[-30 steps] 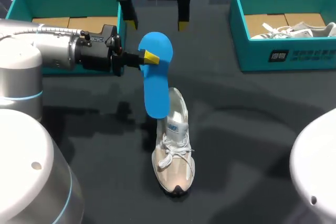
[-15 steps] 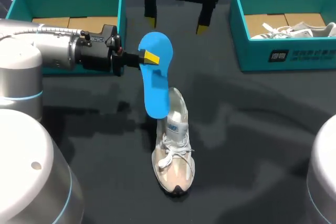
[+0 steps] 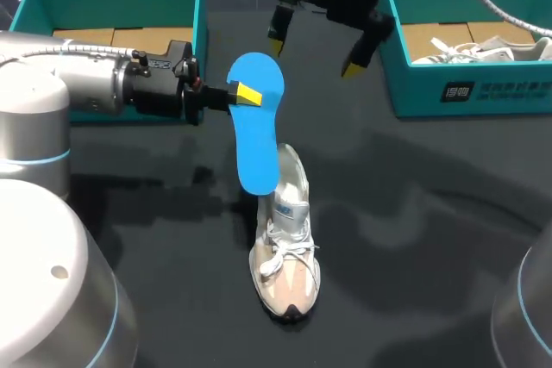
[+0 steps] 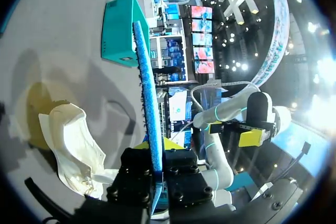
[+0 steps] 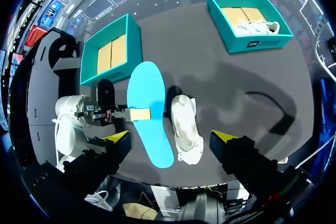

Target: Take the shoe out of the shoebox, open the shoe tongue, remove and reinsert the insole, then place the shoe into the shoebox

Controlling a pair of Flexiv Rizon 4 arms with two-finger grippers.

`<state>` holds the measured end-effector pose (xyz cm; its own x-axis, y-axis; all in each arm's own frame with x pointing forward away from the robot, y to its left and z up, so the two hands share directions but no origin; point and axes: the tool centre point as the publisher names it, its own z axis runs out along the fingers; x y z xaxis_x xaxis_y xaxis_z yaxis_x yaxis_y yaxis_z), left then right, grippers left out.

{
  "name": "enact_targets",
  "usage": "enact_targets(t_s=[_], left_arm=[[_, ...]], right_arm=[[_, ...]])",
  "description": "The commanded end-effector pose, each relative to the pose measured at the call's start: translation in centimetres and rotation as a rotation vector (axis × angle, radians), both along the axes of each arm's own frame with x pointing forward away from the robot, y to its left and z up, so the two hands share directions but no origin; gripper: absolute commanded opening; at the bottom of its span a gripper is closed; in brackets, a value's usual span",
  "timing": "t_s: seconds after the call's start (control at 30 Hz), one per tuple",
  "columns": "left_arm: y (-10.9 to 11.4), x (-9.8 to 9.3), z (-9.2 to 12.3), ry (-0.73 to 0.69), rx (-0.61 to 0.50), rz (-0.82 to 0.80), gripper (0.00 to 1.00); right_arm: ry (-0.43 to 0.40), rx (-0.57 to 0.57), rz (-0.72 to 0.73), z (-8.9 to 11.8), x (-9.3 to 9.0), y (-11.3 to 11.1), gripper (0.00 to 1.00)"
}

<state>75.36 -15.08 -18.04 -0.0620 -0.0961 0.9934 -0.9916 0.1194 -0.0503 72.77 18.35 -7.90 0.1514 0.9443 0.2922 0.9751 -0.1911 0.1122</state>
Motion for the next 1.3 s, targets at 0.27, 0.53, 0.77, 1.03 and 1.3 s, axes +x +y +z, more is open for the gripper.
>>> enact_targets(t_s=[0.27, 0.53, 0.77, 1.03, 1.3], left_arm=[[0.0, 0.0, 0.0, 0.0, 0.002, -0.001, 0.0], [0.0, 0.0, 0.0, 0.0, 0.002, -0.001, 0.0], [0.0, 0.0, 0.0, 0.0, 0.002, -0.001, 0.0], [0.0, 0.0, 0.0, 0.0, 0.002, -0.001, 0.0], [0.0, 0.0, 0.0, 0.0, 0.002, -0.001, 0.0]], right_arm=[[-0.16, 0.696, 0.046, -2.8, -0.9, -1.3, 1.0], [-0.175, 0.763, 0.042, -3.4, -0.9, -1.1, 1.0], [-0.171, 0.814, 0.044, -4.3, -0.5, -0.6, 1.0], [-0.164, 0.857, 0.028, -5.2, -0.4, -0.3, 1.0], [-0.156, 0.889, 0.018, -6.0, -0.2, -0.1, 1.0]])
